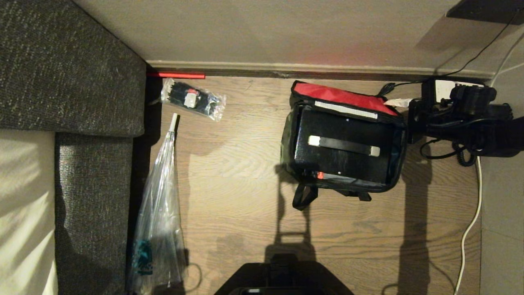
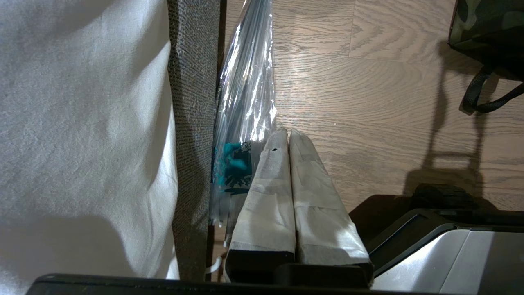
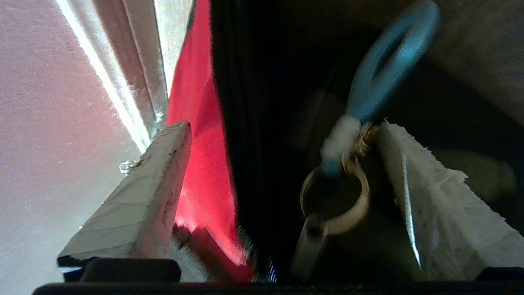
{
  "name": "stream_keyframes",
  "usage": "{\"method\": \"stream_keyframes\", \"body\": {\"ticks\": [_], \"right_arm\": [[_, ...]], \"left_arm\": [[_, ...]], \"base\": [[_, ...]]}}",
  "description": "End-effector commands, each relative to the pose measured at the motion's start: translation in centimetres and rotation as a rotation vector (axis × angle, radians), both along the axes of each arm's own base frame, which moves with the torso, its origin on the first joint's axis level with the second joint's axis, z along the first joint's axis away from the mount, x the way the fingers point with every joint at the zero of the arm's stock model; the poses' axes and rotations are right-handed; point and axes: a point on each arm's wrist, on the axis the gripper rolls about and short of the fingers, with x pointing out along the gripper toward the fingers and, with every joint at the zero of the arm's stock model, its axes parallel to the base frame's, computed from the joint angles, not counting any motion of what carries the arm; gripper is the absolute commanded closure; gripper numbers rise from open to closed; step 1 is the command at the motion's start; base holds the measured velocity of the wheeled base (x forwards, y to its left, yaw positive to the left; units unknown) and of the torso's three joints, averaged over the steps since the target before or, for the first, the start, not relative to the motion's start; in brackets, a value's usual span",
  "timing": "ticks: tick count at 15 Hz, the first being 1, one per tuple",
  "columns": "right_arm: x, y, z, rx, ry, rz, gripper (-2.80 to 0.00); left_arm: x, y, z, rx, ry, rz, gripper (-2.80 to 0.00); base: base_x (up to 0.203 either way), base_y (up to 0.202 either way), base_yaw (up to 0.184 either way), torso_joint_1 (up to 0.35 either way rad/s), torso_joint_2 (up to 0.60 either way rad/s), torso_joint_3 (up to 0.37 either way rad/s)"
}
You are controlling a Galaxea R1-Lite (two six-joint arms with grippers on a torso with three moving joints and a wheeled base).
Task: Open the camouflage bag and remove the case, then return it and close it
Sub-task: Close the top of the storage box
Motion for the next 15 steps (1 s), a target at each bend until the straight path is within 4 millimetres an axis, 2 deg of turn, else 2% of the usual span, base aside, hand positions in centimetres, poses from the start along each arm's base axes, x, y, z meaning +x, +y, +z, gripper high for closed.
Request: {"method": "stream_keyframes", "body": {"ticks": [1,7,8,15], "right_arm": [[0.6,0.1,0.0,0.004,-0.041,0.006,-2.8],[0.9,0.0,1.2,0.015,-0.137,-0.006,-2.8],[0.8,0.0,1.3,0.014,-0.139,-0.011,0.0],[0.0,-1.3,2.5,-0.001,-0.166,-0.038,0.0]], "left_arm": [[0.0,0.0,-0.1,0.0,0.002,0.0,0.0],[0.0,0.0,0.0,0.0,0.0,0.001,0.0],[0.0,0.0,-0.1,0.0,0.002,0.0,0.0],[0.0,0.0,0.0,0.0,0.002,0.001,0.0]], "base": [[0.0,0.0,0.0,0.0,0.0,0.0],[0.0,0.0,0.0,0.0,0.0,0.0],[0.0,0.0,0.0,0.0,0.0,0.0],[0.0,0.0,0.0,0.0,0.0,0.0]]}}
